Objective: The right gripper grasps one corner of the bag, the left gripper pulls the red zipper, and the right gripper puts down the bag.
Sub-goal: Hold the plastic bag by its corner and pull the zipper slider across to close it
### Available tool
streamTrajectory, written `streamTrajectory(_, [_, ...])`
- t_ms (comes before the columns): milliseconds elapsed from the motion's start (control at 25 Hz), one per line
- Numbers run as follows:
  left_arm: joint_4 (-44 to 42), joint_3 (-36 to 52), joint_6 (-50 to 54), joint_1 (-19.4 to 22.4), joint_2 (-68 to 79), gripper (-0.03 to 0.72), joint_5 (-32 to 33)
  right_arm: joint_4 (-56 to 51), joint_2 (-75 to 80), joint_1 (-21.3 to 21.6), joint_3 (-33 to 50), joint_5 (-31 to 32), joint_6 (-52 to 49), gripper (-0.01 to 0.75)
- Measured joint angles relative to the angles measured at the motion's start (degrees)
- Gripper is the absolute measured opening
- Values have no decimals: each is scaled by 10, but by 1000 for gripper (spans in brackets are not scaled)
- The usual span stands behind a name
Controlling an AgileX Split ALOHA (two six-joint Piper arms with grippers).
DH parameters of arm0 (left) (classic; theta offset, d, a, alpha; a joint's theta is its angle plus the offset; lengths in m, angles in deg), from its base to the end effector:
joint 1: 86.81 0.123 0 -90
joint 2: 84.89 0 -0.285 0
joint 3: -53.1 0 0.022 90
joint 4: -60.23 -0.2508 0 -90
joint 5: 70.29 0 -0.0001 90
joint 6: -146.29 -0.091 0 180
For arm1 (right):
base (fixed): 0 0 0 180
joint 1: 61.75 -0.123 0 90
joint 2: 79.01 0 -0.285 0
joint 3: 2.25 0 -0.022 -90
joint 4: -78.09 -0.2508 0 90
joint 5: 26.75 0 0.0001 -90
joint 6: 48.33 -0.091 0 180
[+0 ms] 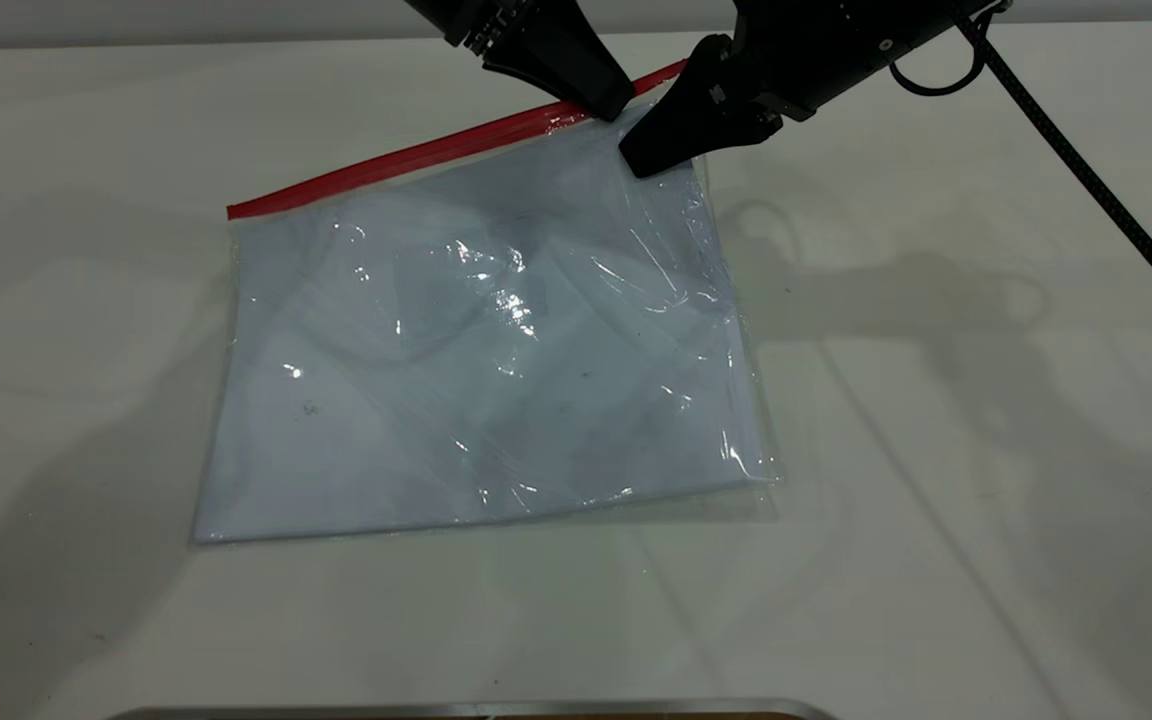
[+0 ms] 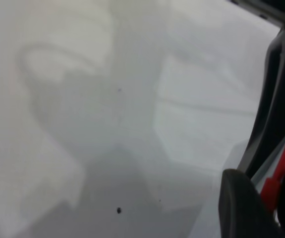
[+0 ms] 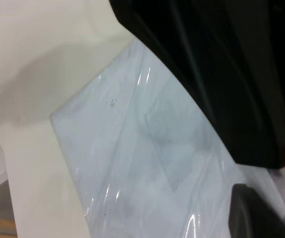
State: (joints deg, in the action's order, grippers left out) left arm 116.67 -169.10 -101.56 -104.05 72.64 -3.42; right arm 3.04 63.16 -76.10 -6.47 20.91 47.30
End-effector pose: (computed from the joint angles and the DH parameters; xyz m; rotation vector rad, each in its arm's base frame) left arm 0.4682 -0.2183 0.0874 1.2870 2.2182 -1.1288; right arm 0.4077 0.1715 0.0692 -1.0918 2.1999 0.9562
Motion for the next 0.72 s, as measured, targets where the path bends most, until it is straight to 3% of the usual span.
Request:
streamTrajectory(320, [-1, 0, 0, 0, 0, 66, 0, 0, 0, 0, 0, -1, 0, 33])
streamTrajectory(720, [7, 0, -1, 5, 0, 56, 0, -11, 0, 9, 0, 15, 0, 33])
